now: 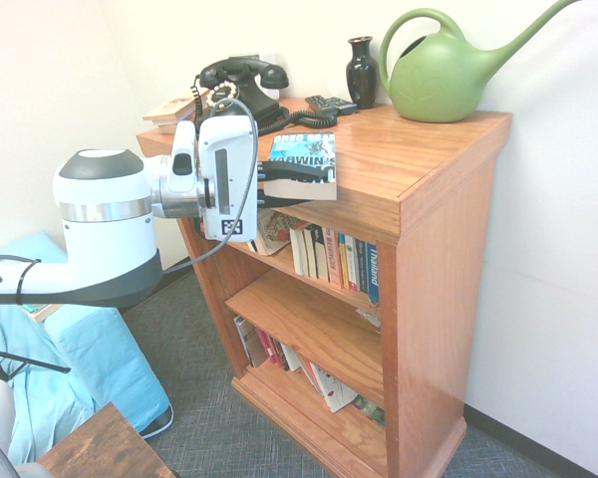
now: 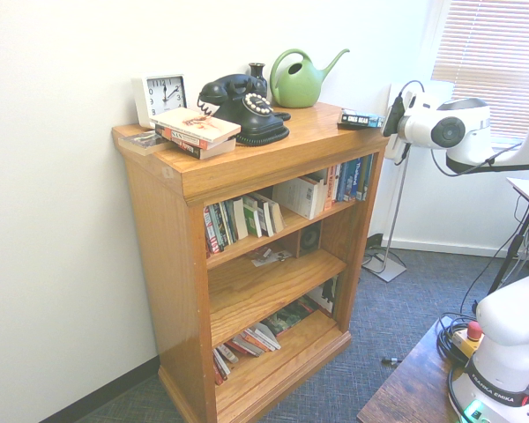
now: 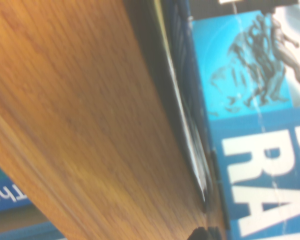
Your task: Put the book on the shelf
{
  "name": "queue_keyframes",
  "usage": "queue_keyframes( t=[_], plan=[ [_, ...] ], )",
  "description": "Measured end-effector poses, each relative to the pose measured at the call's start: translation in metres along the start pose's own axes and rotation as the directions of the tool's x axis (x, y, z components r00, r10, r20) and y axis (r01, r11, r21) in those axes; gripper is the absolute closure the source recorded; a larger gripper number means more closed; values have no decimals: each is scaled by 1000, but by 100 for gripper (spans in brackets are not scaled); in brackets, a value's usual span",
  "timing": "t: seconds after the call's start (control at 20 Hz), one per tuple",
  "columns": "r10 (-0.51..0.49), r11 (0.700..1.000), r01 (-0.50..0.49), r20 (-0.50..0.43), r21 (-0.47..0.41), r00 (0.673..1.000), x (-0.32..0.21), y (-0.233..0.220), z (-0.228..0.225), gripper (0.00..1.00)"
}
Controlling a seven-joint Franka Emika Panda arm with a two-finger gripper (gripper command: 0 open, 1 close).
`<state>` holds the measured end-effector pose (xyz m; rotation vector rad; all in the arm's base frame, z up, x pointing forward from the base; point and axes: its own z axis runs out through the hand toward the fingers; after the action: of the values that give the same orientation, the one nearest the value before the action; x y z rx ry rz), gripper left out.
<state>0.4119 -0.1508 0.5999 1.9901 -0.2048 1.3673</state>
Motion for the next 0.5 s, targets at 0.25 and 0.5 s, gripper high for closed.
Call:
queue_keyframes(
  t=[0.25,0.5],
  plan=[
    [171,985,-172,85,0,982,7,20,-13,100],
    [326,944,-329,173,-10,929,21,54,-75,100]
  ],
)
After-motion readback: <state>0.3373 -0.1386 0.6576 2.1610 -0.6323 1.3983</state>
